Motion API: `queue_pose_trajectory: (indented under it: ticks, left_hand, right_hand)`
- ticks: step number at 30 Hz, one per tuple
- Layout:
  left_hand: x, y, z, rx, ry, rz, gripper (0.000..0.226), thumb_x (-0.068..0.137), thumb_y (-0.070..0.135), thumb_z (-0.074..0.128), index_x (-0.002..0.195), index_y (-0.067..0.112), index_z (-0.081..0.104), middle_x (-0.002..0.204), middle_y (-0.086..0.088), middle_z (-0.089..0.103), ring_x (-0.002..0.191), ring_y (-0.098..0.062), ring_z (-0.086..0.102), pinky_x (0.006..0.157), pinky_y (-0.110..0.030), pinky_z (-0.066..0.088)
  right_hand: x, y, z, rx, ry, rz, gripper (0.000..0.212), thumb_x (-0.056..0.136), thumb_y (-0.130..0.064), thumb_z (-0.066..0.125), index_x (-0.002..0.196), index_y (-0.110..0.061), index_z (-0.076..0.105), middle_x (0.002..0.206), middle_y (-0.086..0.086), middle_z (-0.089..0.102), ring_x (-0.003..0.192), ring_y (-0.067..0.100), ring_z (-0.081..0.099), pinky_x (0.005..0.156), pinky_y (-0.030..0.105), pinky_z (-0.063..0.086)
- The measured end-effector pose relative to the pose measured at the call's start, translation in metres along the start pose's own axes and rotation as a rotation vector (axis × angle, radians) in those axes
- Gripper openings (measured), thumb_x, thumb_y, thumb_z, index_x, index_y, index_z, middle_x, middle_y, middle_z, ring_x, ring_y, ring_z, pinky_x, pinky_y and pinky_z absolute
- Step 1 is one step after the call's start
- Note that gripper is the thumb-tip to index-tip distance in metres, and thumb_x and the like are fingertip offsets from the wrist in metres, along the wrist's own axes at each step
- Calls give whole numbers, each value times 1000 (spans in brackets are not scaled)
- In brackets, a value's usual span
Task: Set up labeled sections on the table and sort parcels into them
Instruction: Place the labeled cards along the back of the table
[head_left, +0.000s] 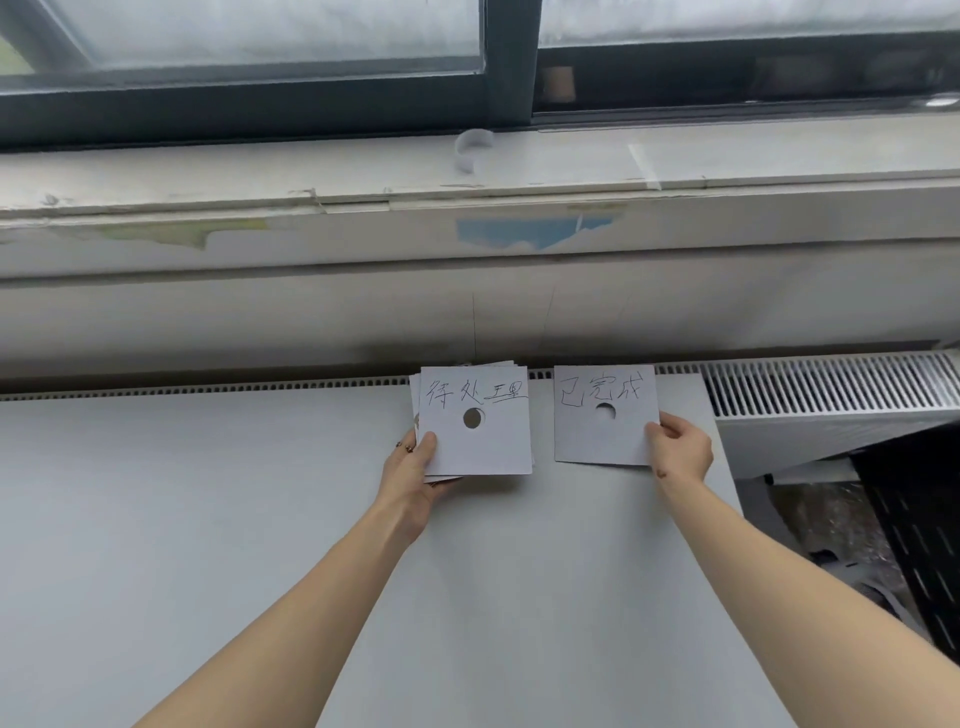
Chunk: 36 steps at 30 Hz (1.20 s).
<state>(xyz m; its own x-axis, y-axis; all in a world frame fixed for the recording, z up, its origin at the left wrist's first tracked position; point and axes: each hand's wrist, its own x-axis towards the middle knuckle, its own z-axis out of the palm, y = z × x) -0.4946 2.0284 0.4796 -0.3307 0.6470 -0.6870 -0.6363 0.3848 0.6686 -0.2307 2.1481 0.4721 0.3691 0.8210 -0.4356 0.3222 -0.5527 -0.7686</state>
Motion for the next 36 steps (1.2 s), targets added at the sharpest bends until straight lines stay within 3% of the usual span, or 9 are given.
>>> queue_pose_trajectory:
  ticks: [5,8,11,14,19,23,29,33,36]
  left_hand:
    - [1,-2,-3,-10,24,-3,29,103,11,44,129,14,54,113,-5,66,94,-23,65,71,-37,60]
    - [1,-2,-5,-13,30,-3,30,103,11,44,131,14,53,121,-9,63,96,-23,65,73,-37,59]
    - [0,-3,-5,-17,30,-2,27,103,11,45,128,15,55,118,-8,64,93,-21,65,63,-32,61]
    - [-1,-2,-5,-24,31,-6,28,103,10,44,128,16,54,113,-6,66,92,-21,65,60,-30,60]
    - [-6,1,-6,-16,36,3,30,103,11,45,131,15,53,117,-8,65,93,-22,65,61,-31,60]
    - [-14,9,-9,-14,41,16,33,103,11,44,135,11,52,120,-10,63,97,-26,64,69,-37,60]
    - [-31,25,-26,-63,44,40,30,102,12,46,131,14,55,109,-5,69,92,-24,67,67,-37,59]
    - [-39,37,-53,-71,54,60,28,100,12,50,128,12,56,107,-5,70,91,-23,67,64,-35,58]
    - [-38,46,-78,-104,71,62,23,101,19,51,121,15,60,106,-3,71,94,-24,68,70,-38,58]
  right_hand:
    - [1,3,10,-96,40,-21,33,93,-9,52,124,-4,63,112,12,65,90,18,52,80,26,39]
    - [6,8,13,-140,93,-18,30,87,-16,58,115,-9,67,114,12,65,93,27,59,76,31,45]
    - [8,11,15,-226,121,-6,31,83,-19,62,111,-9,68,118,14,60,100,33,60,86,41,52]
    - [5,8,16,-267,165,-16,35,83,-14,68,117,-9,59,126,15,49,108,35,54,96,48,47]
    - [-7,-10,23,-271,225,-240,30,87,-15,66,115,-11,56,119,10,55,109,28,53,98,40,38]
    - [-38,-34,40,-83,-41,-275,13,90,-25,64,98,-15,64,91,0,63,88,21,60,67,26,41]
    - [-103,-48,82,14,-486,-156,30,75,-32,83,96,-17,66,83,-4,66,78,7,61,69,20,44]
    - [-129,-43,112,4,-529,-128,25,75,-23,83,93,-12,70,90,6,72,85,19,69,78,30,54]
    - [-145,-42,134,18,-535,-141,11,79,-18,79,86,-14,72,88,7,74,80,19,68,73,28,52]
